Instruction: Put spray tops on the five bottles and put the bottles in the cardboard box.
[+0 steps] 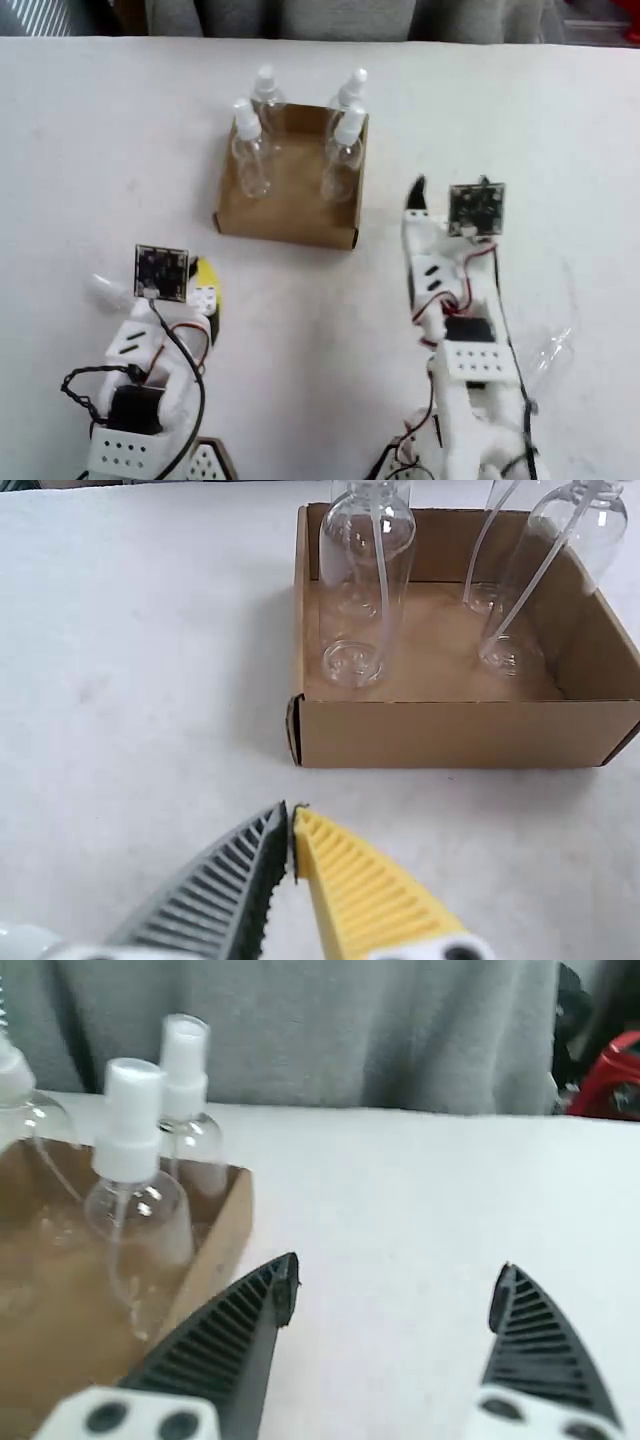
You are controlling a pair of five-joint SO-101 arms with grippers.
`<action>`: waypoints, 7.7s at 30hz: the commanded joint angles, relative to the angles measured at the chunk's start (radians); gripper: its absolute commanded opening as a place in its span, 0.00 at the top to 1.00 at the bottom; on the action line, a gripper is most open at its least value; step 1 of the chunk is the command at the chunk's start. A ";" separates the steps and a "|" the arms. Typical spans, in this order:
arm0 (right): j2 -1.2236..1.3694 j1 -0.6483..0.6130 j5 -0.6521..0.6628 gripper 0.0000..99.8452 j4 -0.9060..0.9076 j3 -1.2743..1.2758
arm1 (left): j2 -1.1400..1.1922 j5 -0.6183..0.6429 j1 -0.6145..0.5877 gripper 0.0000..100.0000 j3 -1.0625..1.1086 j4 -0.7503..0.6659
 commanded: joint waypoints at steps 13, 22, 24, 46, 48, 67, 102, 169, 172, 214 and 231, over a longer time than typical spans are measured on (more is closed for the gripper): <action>-0.549 0.483 0.198 0.73 1.308 -0.238 | -0.013 -0.011 -0.007 0.97 -0.002 0.006; -0.549 0.753 0.436 0.73 1.567 -0.321 | -0.013 -0.011 -0.007 0.97 -0.002 0.008; -0.547 0.808 0.471 0.73 1.569 -0.319 | -0.013 -0.011 -0.007 0.97 -0.002 0.008; 0.478 0.872 0.101 0.73 1.727 -0.864 | -0.013 -0.011 -0.002 0.97 -0.002 0.009; 0.495 0.872 0.064 0.73 1.693 -0.861 | -0.013 -0.011 -0.002 0.97 -0.002 0.009; 0.504 0.756 -0.216 0.73 1.228 -0.620 | -0.013 -0.011 -0.004 0.97 -0.002 0.009; 0.601 0.748 -0.222 0.73 0.970 -0.453 | -0.013 -0.011 -0.005 0.97 -0.002 0.009; 0.021 0.088 -0.054 0.98 0.642 -0.087 | -0.013 0.006 -0.114 0.98 -0.049 0.008; -0.008 0.088 -0.054 0.98 0.659 -0.071 | -0.013 0.103 -0.213 0.98 -0.101 0.011; -0.013 -0.005 0.015 0.98 0.651 -0.025 | 0.889 0.434 -0.601 0.81 -0.450 -0.094; -0.015 -0.008 0.017 0.98 0.657 -0.025 | 0.901 0.463 -0.599 0.81 -0.457 -0.103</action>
